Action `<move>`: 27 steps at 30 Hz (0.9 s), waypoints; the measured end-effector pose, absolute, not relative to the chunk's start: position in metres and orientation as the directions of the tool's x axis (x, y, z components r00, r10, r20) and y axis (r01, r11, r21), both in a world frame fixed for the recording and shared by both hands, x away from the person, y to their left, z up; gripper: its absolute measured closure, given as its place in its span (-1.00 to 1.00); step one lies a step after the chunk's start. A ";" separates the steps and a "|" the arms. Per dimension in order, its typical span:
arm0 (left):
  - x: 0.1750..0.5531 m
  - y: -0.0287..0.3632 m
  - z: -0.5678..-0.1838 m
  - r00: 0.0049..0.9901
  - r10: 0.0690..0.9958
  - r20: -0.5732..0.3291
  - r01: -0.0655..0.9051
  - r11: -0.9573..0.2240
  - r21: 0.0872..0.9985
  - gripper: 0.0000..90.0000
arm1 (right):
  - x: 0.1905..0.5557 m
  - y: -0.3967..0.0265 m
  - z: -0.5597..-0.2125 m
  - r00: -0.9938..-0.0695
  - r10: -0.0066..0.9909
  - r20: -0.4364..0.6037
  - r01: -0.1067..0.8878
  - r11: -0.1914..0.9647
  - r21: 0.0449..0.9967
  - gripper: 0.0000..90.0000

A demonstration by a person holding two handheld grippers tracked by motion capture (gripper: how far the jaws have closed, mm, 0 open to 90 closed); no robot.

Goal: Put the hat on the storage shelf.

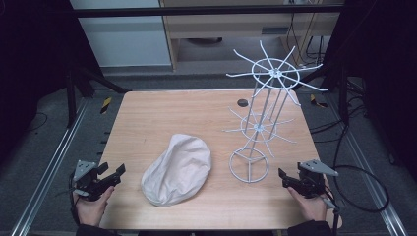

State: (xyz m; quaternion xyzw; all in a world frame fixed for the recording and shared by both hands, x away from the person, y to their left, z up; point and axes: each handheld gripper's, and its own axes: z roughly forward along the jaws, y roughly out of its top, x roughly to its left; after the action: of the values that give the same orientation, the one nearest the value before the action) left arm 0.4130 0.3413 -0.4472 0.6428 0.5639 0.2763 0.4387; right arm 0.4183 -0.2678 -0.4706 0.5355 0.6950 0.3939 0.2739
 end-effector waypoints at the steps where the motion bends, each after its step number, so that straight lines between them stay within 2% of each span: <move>1: 0.412 0.340 -0.445 0.218 0.966 -0.140 0.480 0.019 0.877 -0.28 | 0.417 -0.267 -0.470 -0.280 0.959 0.043 0.525 0.116 0.843 -0.38; 3: 0.410 0.336 -0.440 0.234 0.963 -0.135 0.471 0.010 0.882 -0.23 | 0.416 -0.265 -0.469 -0.283 0.958 0.040 0.525 0.120 0.843 -0.36; 13: 0.403 0.317 -0.418 0.305 0.948 -0.094 0.429 -0.049 0.902 -0.20 | 0.413 -0.258 -0.468 -0.293 0.956 0.029 0.523 0.135 0.841 -0.30; 27: 0.403 0.288 -0.397 0.390 0.920 -0.038 0.406 -0.135 0.904 -0.20 | 0.412 -0.260 -0.470 -0.265 0.964 0.019 0.532 0.130 0.837 -0.33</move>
State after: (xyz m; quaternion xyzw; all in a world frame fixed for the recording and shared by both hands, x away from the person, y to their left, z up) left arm 0.4031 0.2882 -0.3968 0.6984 0.4747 0.2823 0.4553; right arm 0.4118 -0.2599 -0.4700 0.5366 0.6968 0.3835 0.2819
